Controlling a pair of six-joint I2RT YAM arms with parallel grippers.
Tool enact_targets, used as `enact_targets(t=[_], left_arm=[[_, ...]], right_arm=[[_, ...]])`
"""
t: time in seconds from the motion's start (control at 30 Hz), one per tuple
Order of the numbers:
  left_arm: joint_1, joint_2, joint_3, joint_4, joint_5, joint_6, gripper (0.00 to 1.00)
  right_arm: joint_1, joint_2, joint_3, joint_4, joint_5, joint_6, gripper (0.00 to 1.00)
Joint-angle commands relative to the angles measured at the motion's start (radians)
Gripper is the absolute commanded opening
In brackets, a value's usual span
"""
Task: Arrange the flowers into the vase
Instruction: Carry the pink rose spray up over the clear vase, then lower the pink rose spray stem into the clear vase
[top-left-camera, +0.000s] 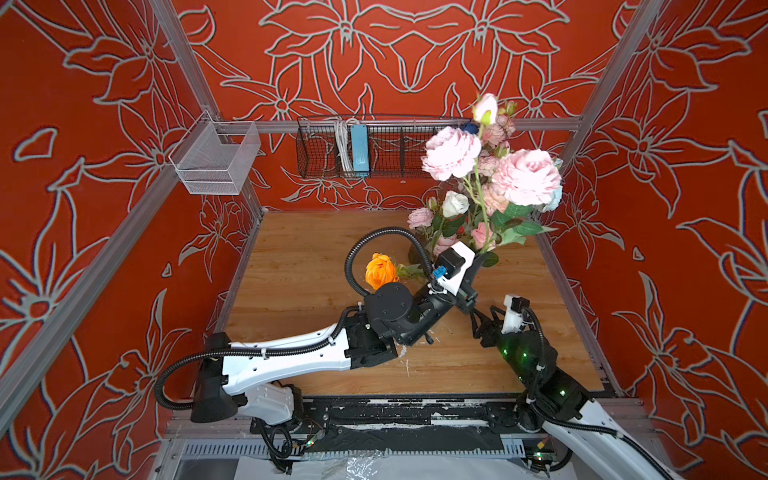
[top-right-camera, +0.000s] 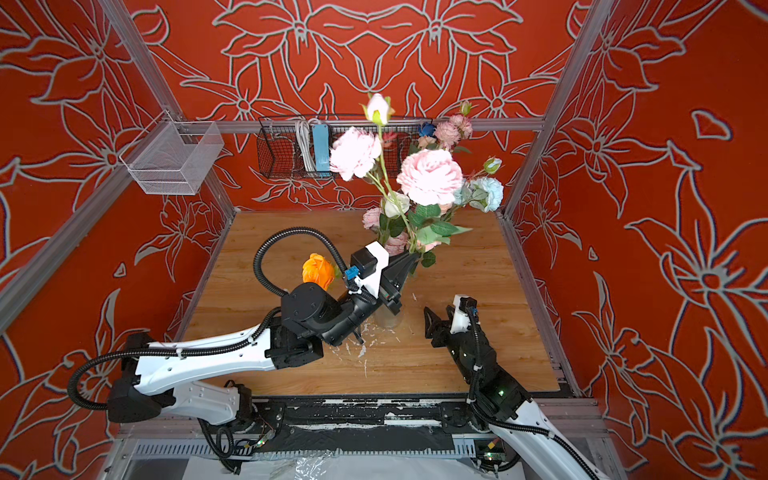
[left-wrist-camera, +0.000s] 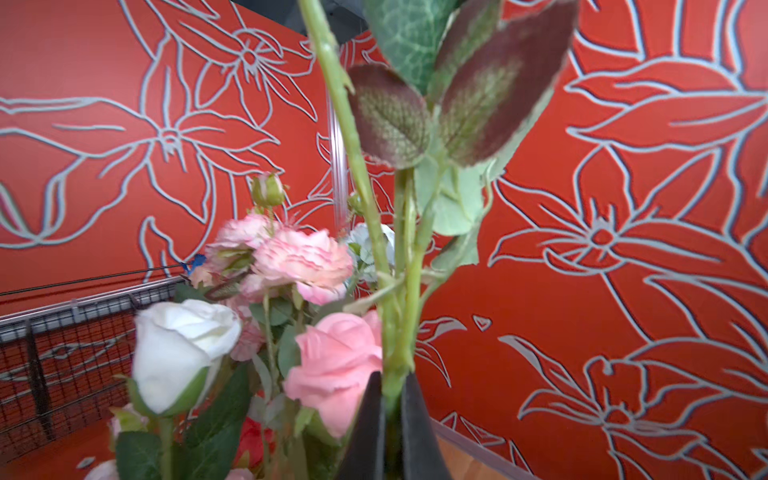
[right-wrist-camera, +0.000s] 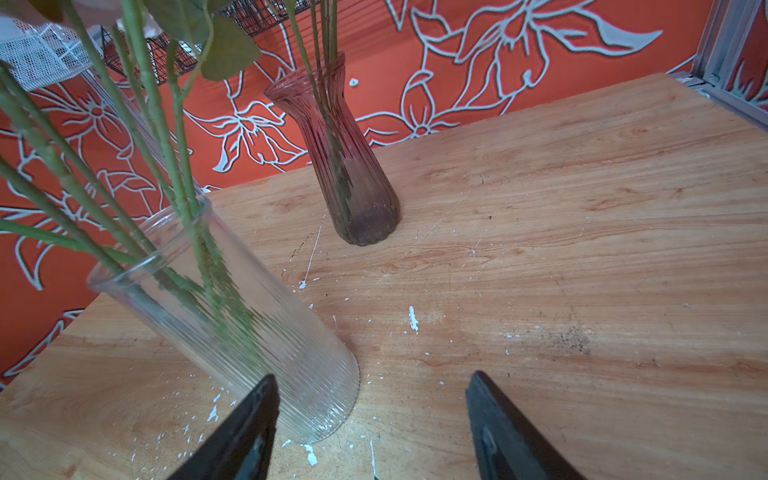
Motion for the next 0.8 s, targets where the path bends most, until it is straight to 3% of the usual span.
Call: enact_targets(t=[0.0, 0.1, 0.2, 0.33, 0.77], left_arm=[[0.045, -0.015, -0.008, 0.172, -0.020, 0.020, 0.00], [0.084, -0.015, -0.057, 0.247, -0.022, 0.024, 0.00], [0.138, -0.009, -0.075, 0.222, 0.009, -0.047, 0.00], [0.162, 0.031, -0.121, 0.379, 0.031, 0.011, 0.00], [0.185, 0.093, -0.167, 0.343, -0.029, -0.048, 0.00]], right_arm=[[-0.005, 0.004, 0.004, 0.015, 0.013, 0.008, 0.73], [-0.005, 0.010, 0.007, 0.013, 0.012, 0.008, 0.73], [-0.005, 0.008, 0.007, 0.014, 0.011, 0.005, 0.73], [-0.005, 0.000, 0.007, 0.011, 0.012, 0.003, 0.73], [-0.005, 0.008, 0.007, 0.014, 0.015, 0.003, 0.73]])
